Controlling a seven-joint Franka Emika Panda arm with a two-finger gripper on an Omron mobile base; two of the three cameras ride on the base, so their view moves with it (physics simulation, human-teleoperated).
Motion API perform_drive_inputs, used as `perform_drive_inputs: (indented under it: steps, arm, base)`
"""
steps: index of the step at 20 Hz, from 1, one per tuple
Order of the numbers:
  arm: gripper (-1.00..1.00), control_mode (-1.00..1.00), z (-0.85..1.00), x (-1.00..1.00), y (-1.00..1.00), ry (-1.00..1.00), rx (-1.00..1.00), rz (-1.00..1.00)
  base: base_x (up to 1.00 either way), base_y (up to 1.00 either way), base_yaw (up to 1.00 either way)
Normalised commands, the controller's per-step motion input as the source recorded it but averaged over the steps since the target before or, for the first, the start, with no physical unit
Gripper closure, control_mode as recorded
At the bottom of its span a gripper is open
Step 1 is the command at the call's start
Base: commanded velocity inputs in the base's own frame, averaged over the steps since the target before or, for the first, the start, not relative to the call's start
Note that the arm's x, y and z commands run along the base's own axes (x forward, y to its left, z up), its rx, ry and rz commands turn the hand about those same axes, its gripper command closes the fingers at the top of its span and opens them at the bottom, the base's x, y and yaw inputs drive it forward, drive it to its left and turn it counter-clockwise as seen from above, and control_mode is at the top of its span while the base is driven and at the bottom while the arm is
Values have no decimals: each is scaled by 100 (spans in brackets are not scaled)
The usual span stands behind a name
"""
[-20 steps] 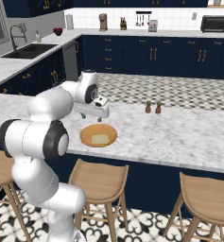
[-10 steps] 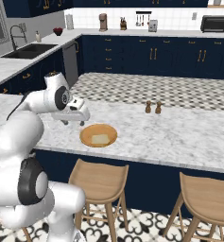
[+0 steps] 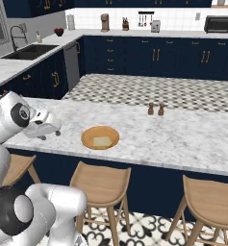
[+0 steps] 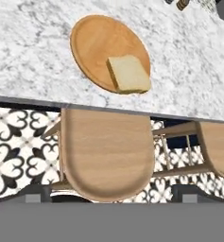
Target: Start the toaster. Once the lever pops up, take the bread to the plate on the dining counter.
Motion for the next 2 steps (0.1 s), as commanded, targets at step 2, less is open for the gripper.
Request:
perform_drive_inputs:
  steps: [2]
  arm:
    - [-100,-100,0,0,0,0,0,0]
  base:
    - [0,0,0]
